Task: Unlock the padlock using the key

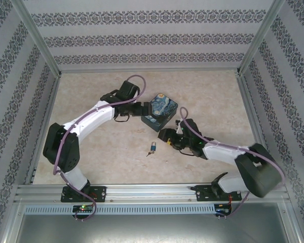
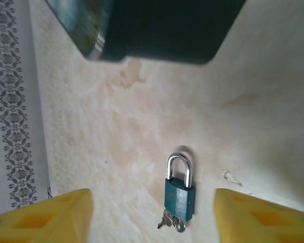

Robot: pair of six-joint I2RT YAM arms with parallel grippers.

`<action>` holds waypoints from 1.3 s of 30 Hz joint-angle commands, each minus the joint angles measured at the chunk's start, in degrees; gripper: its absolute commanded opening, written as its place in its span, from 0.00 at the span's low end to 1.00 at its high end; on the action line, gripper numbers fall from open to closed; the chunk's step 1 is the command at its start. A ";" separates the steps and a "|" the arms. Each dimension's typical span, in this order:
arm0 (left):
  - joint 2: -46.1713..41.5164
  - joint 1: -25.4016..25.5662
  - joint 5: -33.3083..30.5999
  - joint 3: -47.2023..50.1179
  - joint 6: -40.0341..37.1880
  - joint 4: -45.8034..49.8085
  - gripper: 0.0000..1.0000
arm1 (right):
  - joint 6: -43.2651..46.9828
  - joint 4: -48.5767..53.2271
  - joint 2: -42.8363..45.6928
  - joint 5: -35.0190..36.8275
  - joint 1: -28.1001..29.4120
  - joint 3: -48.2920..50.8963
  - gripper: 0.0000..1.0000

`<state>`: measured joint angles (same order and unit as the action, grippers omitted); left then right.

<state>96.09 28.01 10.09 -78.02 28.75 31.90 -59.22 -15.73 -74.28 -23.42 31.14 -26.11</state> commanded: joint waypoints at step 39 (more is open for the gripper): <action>-13.58 -25.90 -19.24 55.98 -26.99 -76.78 0.99 | 54.10 -23.25 -1.37 37.10 -28.31 3.84 0.98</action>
<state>79.26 2.70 -12.27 -24.84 2.50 -28.42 -8.60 -27.59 -74.91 19.88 3.86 -24.10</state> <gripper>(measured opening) 0.996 0.982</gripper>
